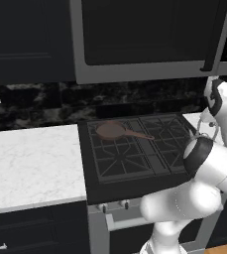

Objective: Pick the kettle from the counter and place it on a stove burner. Then turn the burner on.

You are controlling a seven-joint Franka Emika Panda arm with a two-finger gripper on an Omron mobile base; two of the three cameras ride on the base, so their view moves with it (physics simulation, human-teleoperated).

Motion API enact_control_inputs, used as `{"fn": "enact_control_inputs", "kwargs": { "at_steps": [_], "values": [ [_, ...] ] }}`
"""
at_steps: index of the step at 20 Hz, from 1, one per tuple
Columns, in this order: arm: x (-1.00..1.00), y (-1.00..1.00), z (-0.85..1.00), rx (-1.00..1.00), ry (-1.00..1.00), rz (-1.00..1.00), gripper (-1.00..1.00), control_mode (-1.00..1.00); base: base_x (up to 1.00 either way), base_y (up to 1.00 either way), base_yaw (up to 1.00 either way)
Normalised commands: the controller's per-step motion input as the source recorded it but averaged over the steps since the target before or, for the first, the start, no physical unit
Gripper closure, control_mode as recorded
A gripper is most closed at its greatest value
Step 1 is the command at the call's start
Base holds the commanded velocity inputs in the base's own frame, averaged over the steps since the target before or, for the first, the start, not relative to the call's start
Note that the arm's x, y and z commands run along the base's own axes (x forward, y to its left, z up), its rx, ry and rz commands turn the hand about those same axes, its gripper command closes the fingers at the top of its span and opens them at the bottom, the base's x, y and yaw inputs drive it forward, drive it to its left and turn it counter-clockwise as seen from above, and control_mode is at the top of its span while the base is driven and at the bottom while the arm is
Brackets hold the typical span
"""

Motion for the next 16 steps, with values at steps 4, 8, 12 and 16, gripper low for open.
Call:
{"fn": "enact_control_inputs", "kwargs": {
  "at_steps": [4, 8, 12, 16],
  "values": [
    [0.65, 0.02, 0.23, -0.03, 0.00, 0.01, 1.00, -1.00, 0.00, 0.00, 0.00],
    [0.57, 0.00, 0.01, -0.01, 0.00, 0.00, 1.00, -1.00, 0.00, 0.00, 0.00],
    [0.04, 0.03, -0.10, 0.00, 0.00, 0.00, 1.00, -1.00, 0.00, 0.00, 0.00],
    [0.00, 0.25, -0.04, 0.00, -0.01, 0.00, 1.00, -1.00, 0.00, 0.00, 0.00]
  ]
}}
